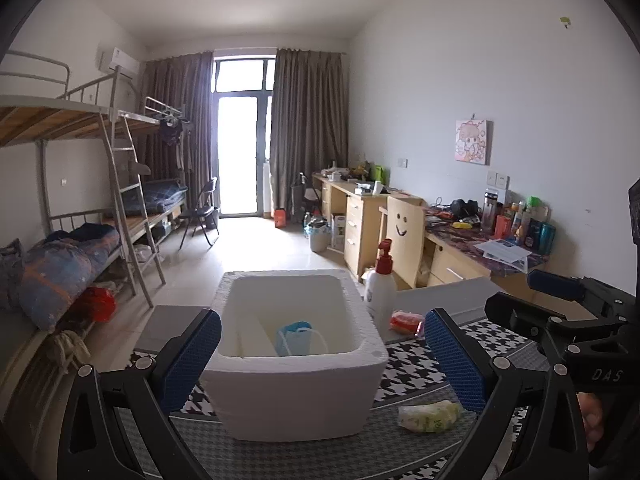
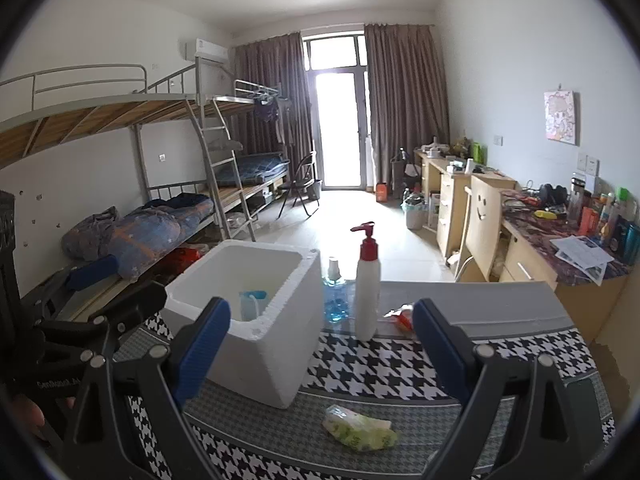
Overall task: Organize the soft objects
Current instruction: 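Withdraw both open tools from the box toward the green-yellow packet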
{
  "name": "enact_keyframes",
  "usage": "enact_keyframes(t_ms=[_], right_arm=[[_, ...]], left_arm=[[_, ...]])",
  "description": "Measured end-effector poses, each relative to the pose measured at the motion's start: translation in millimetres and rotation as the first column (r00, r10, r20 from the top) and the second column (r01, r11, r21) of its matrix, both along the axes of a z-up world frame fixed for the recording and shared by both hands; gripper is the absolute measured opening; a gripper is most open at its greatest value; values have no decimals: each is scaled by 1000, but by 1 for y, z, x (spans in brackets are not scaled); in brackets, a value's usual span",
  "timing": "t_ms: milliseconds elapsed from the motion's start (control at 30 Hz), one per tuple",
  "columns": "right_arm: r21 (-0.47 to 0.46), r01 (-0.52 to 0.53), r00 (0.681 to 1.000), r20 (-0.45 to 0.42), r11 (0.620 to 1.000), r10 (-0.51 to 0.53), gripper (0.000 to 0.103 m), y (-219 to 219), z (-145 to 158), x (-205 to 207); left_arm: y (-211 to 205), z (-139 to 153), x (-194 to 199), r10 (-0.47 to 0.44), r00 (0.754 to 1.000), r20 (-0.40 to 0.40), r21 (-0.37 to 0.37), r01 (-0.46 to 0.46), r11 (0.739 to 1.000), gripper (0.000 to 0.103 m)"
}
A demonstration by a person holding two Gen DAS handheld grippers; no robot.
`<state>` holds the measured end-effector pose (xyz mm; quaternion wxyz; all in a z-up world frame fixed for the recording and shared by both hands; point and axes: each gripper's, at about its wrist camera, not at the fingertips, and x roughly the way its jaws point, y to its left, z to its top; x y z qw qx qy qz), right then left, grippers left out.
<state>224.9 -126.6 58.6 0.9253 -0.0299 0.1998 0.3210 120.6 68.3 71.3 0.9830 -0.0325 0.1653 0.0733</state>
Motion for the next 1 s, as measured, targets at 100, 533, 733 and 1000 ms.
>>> enact_keyframes(t_ms=[100,533,733,1000], right_arm=[[1,8,1000,0,1000,-8,95,-6,-1,-1],[6,55,998,-4,998,-55,95,-32,-8,-2],[13,70,997,-14,997,-70,95,-42,-13,-2],[12,95,995,-14,995,-95,95,-53,-18,-4]], left_arm=[[-6,-2,0,-19,1000,-1,0,19,1000,102],[-25,-9,2,-76,997,-3,-16,76,997,102],[-35,-11,2,-105,994,2,-11,105,994,102],[-44,-16,5,-130,992,-5,-24,129,991,102]])
